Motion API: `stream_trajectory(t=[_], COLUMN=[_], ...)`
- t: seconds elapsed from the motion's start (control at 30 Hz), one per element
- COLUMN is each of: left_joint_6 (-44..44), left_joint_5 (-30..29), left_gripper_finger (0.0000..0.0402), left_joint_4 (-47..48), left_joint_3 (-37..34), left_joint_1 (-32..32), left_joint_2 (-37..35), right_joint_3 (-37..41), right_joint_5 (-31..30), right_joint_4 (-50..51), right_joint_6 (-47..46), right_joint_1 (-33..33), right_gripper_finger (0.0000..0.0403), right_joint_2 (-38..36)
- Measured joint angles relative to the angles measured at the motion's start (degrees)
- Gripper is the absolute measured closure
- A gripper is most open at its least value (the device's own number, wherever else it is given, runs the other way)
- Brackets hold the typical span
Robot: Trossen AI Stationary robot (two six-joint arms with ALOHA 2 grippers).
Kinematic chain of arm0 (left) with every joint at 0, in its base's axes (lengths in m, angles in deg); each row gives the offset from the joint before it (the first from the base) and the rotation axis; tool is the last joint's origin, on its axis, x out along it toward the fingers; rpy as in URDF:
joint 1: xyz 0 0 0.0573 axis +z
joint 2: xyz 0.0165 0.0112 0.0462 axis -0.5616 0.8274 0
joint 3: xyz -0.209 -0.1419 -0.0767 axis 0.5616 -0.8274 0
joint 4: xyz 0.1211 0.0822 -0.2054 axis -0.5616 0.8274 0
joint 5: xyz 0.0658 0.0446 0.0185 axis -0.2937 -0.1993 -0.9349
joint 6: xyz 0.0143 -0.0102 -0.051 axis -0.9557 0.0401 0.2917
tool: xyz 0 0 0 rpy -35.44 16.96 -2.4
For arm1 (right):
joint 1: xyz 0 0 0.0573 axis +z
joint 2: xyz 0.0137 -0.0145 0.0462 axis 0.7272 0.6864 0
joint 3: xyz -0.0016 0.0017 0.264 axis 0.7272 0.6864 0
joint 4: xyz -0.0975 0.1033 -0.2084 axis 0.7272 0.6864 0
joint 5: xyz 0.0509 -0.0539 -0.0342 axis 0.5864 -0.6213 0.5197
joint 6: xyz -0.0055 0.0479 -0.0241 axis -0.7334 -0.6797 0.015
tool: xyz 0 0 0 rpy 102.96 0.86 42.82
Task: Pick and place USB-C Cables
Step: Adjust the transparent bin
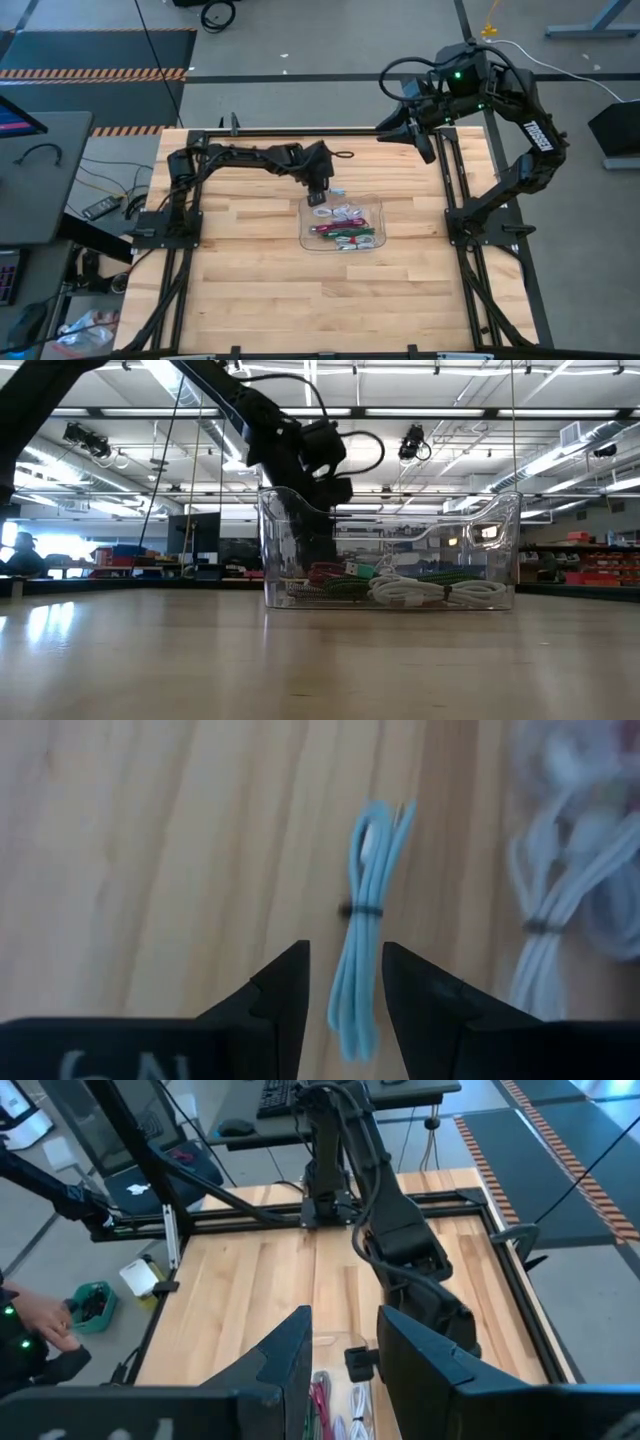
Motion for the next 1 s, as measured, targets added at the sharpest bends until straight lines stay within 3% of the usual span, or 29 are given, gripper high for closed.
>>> stream_trajectory(t=[0.3,0.5,0.67,0.77,1.0], left_joint_6=[-2.4,-3.0,-3.1,-0.8,4.3], left_joint_5=[-0.3,-2.5,-7.4,-8.8,-10.3], left_gripper_finger=[0.0269,0.0269,0.0269,0.0269,0.0269], left_joint_4=[5.6,16.8,27.2,35.6,54.6], left_joint_3=[11.6,20.0,27.3,31.9,39.9], left_joint_1=[-0.1,0.6,1.4,2.3,4.4], left_joint_2=[-0.4,-0.4,-0.4,-0.4,-0.4], right_joint_3=[0.0,0.0,0.9,4.4,22.7], right_joint_5=[-0.1,-6.0,-13.2,-16.8,-18.4], right_joint_4=[1.0,6.2,12.4,13.4,3.2], right_joint_6=[0.2,3.1,4.3,5.0,7.0], right_joint_1=[0.0,-1.4,-2.4,-2.8,-2.6], right_gripper_finger=[0.0282,0.0285,0.0345,0.0392,0.04], right_joint_2=[0.0,0.0,0.2,0.2,0.3])
